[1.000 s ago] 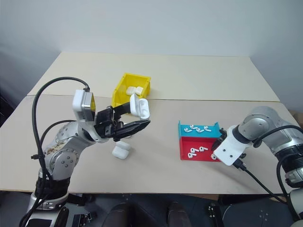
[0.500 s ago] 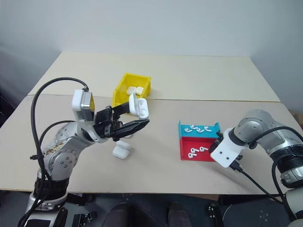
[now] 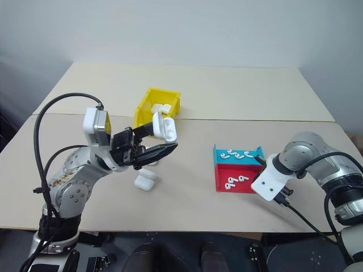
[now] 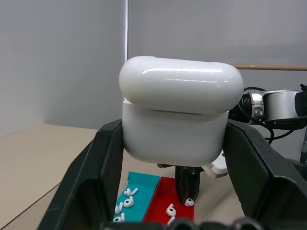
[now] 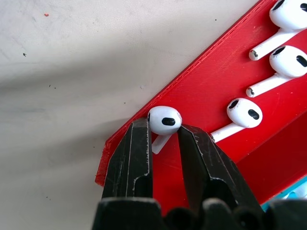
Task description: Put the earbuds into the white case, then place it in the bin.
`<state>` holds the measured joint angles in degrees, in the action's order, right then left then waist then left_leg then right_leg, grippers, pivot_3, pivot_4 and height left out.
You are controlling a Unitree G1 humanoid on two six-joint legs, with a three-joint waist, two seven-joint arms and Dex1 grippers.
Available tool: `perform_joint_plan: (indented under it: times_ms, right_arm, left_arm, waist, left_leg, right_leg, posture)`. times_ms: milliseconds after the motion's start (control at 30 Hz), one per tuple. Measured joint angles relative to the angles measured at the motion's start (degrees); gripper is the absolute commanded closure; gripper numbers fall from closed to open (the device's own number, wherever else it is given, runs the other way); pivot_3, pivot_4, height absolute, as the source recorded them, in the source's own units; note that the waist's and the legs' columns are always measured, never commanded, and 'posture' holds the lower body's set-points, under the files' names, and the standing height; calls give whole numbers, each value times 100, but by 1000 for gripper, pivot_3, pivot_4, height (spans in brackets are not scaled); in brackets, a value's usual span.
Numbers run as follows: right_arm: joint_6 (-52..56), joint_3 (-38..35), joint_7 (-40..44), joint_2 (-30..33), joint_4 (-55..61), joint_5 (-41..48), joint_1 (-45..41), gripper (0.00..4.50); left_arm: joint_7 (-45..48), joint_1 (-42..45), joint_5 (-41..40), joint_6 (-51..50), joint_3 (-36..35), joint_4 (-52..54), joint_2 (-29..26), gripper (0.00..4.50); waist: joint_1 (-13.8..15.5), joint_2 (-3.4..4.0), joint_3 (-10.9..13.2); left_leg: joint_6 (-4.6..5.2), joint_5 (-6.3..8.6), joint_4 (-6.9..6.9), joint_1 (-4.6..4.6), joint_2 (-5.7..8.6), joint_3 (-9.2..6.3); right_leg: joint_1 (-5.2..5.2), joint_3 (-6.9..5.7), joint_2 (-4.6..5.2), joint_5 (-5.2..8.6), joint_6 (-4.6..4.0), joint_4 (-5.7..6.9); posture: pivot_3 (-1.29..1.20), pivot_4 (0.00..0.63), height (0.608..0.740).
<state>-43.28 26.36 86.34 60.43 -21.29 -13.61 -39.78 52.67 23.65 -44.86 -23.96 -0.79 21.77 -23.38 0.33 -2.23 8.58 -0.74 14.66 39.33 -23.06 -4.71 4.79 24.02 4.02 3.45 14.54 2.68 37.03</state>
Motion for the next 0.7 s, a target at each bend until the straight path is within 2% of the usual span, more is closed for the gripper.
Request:
perform_joint_plan:
  times_ms: [167,267,500,600,700]
  right_arm:
    - [312,-11,96,2,106,219,70,3860]
    - [1034,-97,255,48,460,778,286,3860]
    - [4581,-1230,261,272,1977,3371,535,3860]
    - [6078,-2121,-360,-28,2566,4666,715,3860]
    - [6946,-2755,-1397,-682,3072,5473,903,3860]
  left_arm:
    - [-20,-2,-4,0,-3,3,-21,1691]
    - [-10,-1,-13,-1,-4,3,-26,1691]
    - [215,163,-15,2,5,-135,-27,1691]
    - [354,303,-14,3,5,-382,-22,1691]
    - [488,431,-10,3,5,-602,-21,1691]
  waist:
    - [1,0,0]
    - [7,0,0]
    - [22,1,0]
    - [29,-1,0]
    - [23,-1,0]
  left_leg:
    - [0,0,0,0,0,0]
    - [0,0,0,-2,0,-1]
    - [0,0,1,0,0,-4]
    - [1,0,1,-2,0,-7]
    - [0,0,1,-7,0,-8]
  right_leg:
    - [0,0,0,0,0,0]
    - [1,0,0,0,0,0]
    - [-2,-1,0,0,0,5]
    - [-6,-3,-1,0,0,1]
    - [2,-3,-1,0,0,4]
  posture:
    - [0,150,740]
    - [0,150,740]
    - [0,150,740]
    - [0,150,740]
    - [0,150,740]
